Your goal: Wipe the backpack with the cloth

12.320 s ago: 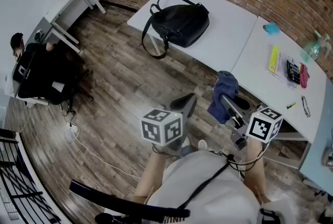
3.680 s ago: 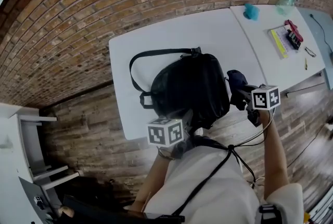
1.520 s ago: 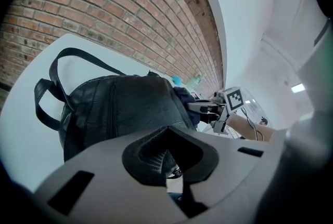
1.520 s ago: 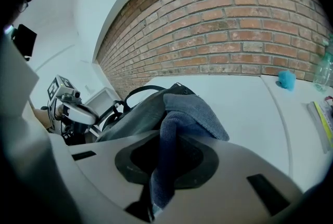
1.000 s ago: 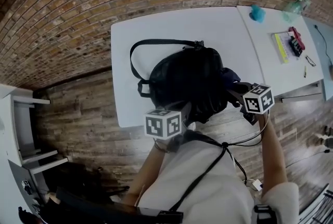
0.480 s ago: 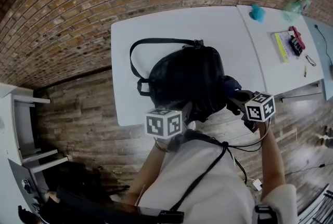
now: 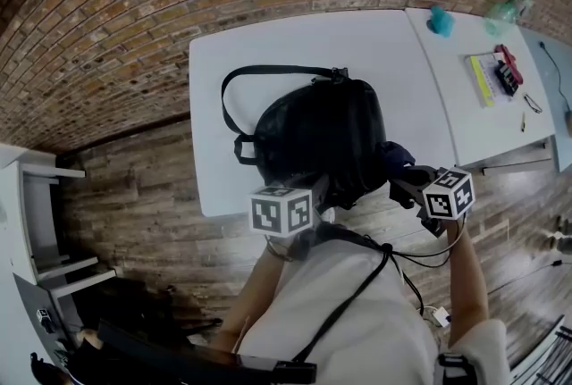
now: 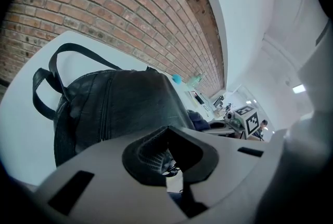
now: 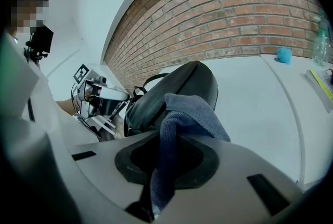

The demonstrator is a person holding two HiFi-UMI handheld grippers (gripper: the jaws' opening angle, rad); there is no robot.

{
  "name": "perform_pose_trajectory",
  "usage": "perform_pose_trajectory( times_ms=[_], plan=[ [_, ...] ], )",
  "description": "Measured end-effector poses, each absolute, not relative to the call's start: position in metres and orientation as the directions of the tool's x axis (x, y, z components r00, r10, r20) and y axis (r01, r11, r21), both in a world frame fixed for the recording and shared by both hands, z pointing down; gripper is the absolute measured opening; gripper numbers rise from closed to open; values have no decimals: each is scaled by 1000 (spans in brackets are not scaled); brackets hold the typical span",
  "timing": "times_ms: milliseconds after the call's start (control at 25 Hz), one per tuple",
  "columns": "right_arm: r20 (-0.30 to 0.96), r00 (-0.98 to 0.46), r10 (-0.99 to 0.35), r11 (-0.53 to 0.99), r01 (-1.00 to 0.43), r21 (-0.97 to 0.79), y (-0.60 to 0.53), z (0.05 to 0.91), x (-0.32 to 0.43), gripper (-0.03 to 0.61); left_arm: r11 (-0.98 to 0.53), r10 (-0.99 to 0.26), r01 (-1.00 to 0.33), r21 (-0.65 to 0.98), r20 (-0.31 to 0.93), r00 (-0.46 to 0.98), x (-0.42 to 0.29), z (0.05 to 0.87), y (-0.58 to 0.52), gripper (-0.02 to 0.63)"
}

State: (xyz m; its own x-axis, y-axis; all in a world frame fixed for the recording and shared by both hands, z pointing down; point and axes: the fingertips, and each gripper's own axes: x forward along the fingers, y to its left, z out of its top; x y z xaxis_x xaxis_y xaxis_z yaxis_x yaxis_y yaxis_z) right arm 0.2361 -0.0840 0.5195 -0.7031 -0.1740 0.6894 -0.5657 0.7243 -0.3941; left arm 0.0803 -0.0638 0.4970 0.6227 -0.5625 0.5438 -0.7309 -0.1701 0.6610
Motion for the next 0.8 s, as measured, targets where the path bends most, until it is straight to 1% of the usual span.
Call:
perform_pose_trajectory(
  times_ms=[600,720,800],
  plan=[
    [718,-689,-103,758,-521,-392,-71,516,239,55,-167,-555,-726,667,545,628,79,499,-66,5],
    [729,-674,-118,744,-546,-385,-81,512,244,55,-161,-562,-727,668,544,624,76,499,-68,5],
    [728,-669,-152,736,-568,-368,-95,506,248,55,-155,-570,-727,668,541,619,72,498,-70,5]
  ],
)
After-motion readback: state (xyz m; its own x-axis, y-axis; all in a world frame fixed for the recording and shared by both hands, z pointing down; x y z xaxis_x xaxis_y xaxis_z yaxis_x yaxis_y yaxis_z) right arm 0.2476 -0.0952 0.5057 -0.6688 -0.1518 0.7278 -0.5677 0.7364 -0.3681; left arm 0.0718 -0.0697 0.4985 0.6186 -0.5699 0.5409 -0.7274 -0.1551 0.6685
